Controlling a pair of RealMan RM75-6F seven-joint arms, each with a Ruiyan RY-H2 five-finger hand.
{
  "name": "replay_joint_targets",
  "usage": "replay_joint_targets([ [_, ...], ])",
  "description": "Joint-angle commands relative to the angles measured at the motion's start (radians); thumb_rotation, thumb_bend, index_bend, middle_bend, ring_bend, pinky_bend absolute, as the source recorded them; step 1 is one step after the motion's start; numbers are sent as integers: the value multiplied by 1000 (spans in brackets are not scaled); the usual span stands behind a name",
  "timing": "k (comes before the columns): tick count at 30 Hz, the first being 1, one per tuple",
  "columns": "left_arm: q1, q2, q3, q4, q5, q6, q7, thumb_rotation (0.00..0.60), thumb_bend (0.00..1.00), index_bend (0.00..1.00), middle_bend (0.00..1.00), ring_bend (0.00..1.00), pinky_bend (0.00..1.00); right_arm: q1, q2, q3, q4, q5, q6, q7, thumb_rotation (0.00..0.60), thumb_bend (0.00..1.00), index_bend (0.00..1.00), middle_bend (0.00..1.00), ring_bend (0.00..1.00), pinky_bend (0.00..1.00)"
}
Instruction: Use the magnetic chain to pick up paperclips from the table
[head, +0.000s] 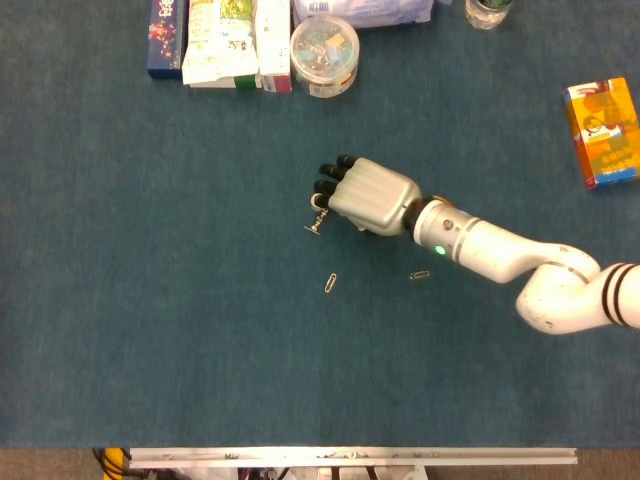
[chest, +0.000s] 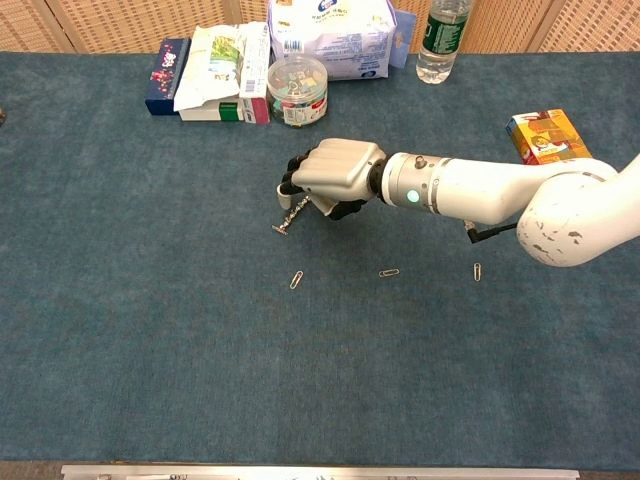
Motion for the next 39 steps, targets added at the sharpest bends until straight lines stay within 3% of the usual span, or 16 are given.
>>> replay_joint_targets([
  [1,1,1,0,1,1,3,-4,600,331,547,246,8,0,13,-28,-1,35,-21,-9,30,600,921,286,243,114,190],
  [9,2,4,3,0,7,3,-8,600,331,549,246,8,0,19,-42,-27,67,-58,-22,72,600,921,287,243,114,190],
  [17,3,5,2,-2,6,3,-6,600,331,549,246,8,0,-2,62,-43,-61,-26,-38,36,600,924,287,244,114,190],
  [27,1,-2,2,-4,5,-1,8,600,331,548,247,8,0,-25,200,-48,-249,130,-37,-154,600,928,286,263,120,190],
  [39,4,1,-1,-7,2,5,1,600,331,550,247,8,0,-9,132,-20,-204,174,-16,-190,600,934,286,263,120,190],
])
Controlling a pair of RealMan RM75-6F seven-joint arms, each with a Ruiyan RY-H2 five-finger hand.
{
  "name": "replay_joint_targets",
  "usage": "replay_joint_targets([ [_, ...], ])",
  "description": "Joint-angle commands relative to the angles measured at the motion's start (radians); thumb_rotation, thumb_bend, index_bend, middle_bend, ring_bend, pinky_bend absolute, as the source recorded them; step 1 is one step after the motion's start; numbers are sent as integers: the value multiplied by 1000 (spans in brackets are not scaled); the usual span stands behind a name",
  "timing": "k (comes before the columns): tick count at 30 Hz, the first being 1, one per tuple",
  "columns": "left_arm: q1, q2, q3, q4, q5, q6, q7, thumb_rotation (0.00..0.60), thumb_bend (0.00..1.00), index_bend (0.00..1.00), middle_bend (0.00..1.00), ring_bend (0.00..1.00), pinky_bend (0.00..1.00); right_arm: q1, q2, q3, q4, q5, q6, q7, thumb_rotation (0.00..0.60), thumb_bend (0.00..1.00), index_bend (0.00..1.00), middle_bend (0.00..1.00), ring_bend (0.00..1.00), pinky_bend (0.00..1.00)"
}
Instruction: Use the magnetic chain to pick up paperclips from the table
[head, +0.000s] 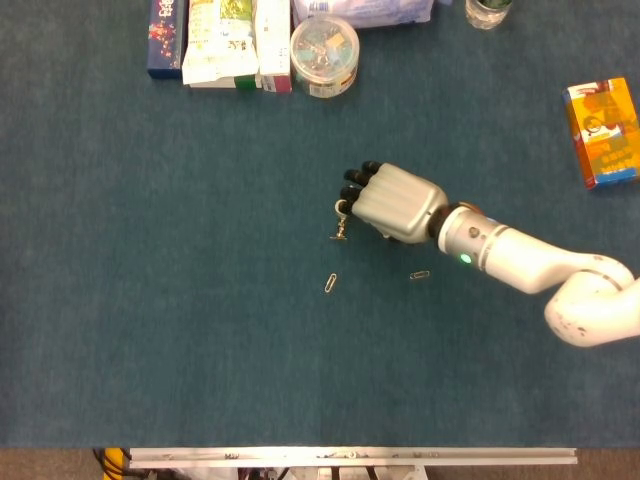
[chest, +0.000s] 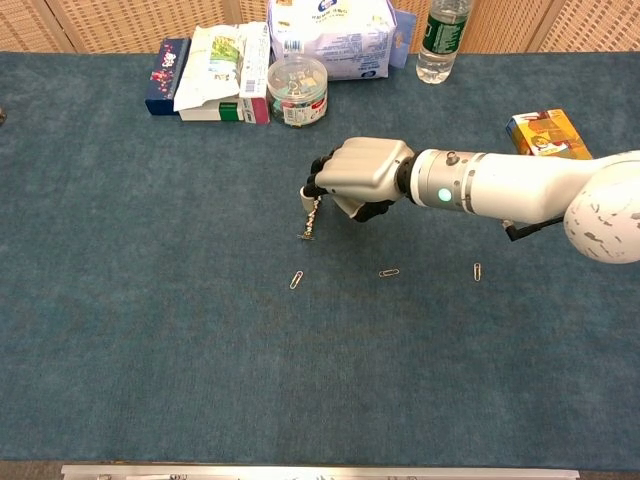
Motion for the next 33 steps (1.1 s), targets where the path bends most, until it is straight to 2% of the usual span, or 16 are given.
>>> replay_joint_targets([
  [1,1,2,-1,-1,-1,3,-4,600,331,550,247,8,0,9,-27,6,30,-4,-9,13,600,935,286,263,120,190],
  [10,5,10,-2,-5,1,10,-15,600,332,555,250,9,0,23,-74,9,102,-28,-34,57,600,930,286,263,120,190],
  [17,7,11,-2,-4,5,15,-21,600,331,558,254,11,0,21,-74,1,117,-37,-44,72,600,929,286,263,120,190],
  [26,7,8,-1,-4,5,12,-13,600,331,558,255,12,0,11,-32,-13,80,6,-59,65,600,945,286,272,125,190],
  [33,5,7,-2,-5,0,8,-7,600,331,558,256,12,0,16,48,-33,-11,85,-80,27,600,952,286,280,132,190],
])
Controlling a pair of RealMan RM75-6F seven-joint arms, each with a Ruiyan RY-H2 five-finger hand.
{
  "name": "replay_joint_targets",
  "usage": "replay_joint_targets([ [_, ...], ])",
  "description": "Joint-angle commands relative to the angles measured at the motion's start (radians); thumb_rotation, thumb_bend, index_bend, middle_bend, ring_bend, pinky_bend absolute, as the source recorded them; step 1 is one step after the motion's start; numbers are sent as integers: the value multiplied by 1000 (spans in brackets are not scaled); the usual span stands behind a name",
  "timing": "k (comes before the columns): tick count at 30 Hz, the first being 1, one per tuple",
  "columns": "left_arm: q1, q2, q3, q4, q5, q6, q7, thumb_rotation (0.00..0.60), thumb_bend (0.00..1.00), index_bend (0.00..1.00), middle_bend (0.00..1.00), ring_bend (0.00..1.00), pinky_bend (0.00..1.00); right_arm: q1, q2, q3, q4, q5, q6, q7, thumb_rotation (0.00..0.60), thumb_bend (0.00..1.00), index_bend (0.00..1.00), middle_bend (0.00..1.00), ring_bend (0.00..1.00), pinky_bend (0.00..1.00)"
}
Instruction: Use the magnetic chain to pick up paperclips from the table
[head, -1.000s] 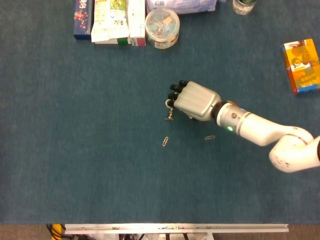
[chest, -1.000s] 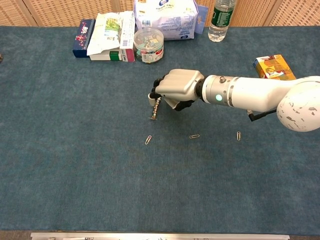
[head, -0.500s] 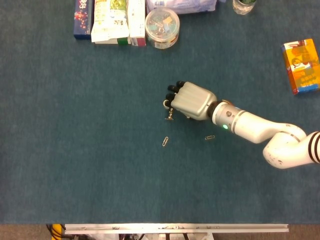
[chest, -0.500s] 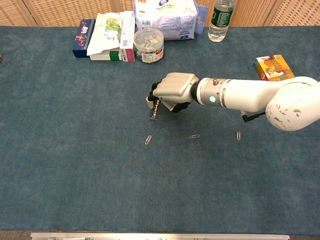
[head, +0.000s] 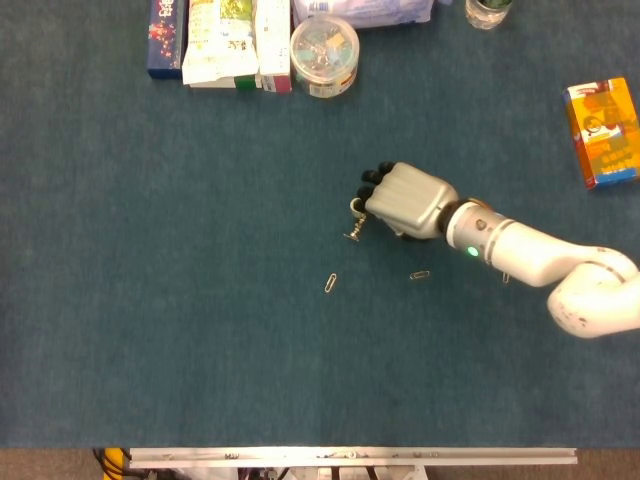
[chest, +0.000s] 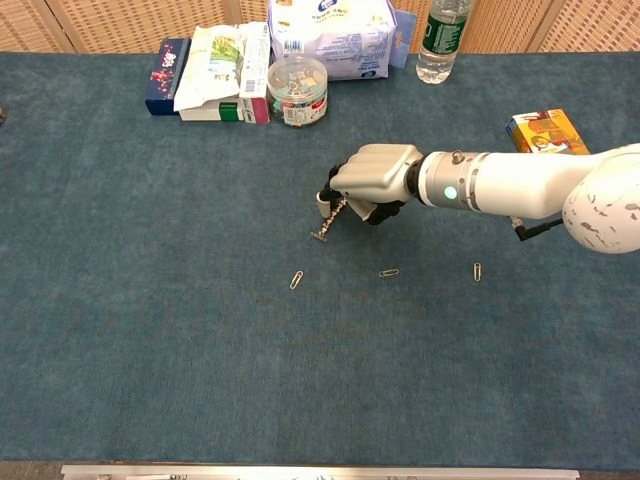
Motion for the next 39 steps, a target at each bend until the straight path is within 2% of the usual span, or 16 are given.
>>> replay_joint_targets([
  [1,-1,-1,0,2,0,-2,0,600,331,558,256,12,0,8,49,-14,-62,54,-12,-30,600,952,286,281,133,190],
  [10,0,-3,3,0,8,1,5,600,331,558,256,12,0,25,119,-32,-183,150,49,-96,600,953,306,294,136,190],
  [18,2,1,3,-2,12,8,-4,600,331,558,256,12,0,-16,100,8,-190,110,190,-83,600,881,340,281,136,198],
  [21,2,3,3,-4,13,8,-7,600,331,558,256,12,0,-25,75,21,-164,91,223,-83,600,780,345,233,135,214],
  [23,2,4,3,-4,14,8,-9,600,330,558,256,12,0,-27,58,28,-144,84,232,-83,600,666,351,200,122,216],
  [33,4,11,2,-6,16,13,-22,600,331,559,256,12,0,-4,-23,62,-28,105,200,-89,600,242,366,126,32,208],
  [39,4,16,2,-9,16,12,-28,600,331,560,256,12,0,19,-48,58,20,140,161,-132,600,179,386,97,0,124],
])
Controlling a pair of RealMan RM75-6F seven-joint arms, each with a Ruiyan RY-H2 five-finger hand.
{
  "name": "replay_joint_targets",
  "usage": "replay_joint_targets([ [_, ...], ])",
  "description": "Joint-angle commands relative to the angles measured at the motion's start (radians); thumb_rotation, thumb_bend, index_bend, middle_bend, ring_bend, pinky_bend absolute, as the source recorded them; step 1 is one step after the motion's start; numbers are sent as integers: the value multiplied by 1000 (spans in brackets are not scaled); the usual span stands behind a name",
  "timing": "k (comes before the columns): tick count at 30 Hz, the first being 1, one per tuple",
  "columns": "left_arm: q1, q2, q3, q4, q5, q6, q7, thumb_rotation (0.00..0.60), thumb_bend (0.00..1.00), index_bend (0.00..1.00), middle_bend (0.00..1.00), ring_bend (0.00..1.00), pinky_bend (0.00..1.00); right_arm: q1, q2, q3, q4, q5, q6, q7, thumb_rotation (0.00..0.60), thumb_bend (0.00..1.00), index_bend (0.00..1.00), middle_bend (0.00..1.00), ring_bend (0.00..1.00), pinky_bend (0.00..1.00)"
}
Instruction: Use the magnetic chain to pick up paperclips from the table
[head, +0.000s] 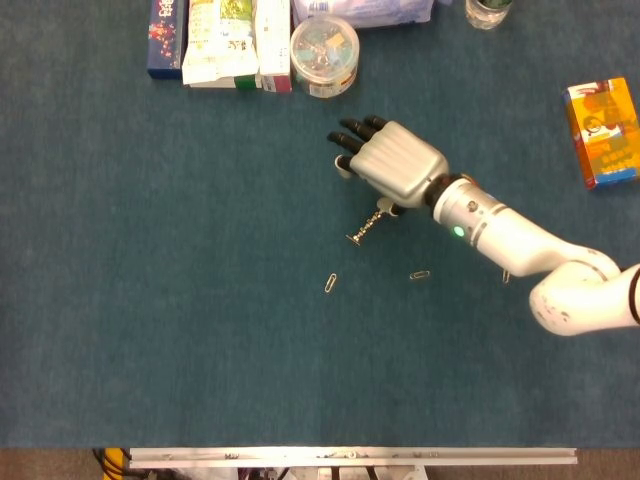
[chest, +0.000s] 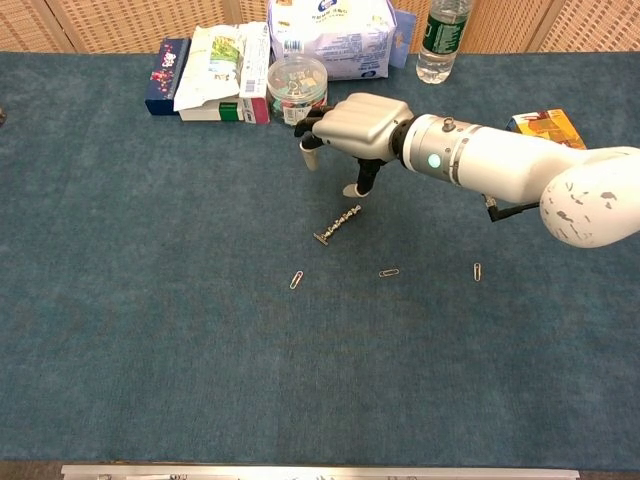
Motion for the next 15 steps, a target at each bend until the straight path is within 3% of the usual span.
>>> replay_joint_targets([
  [1,1,1,1,-1,0,0,-2,600,331,560,256,12,0,13,-11,-5,17,18,-17,-24,600,171,393,95,0,118],
  [15,6,1,4,5,8,8,-15,600,332,561,256,12,0,34,-22,-37,39,60,-55,-82,600,189,454,92,0,114],
])
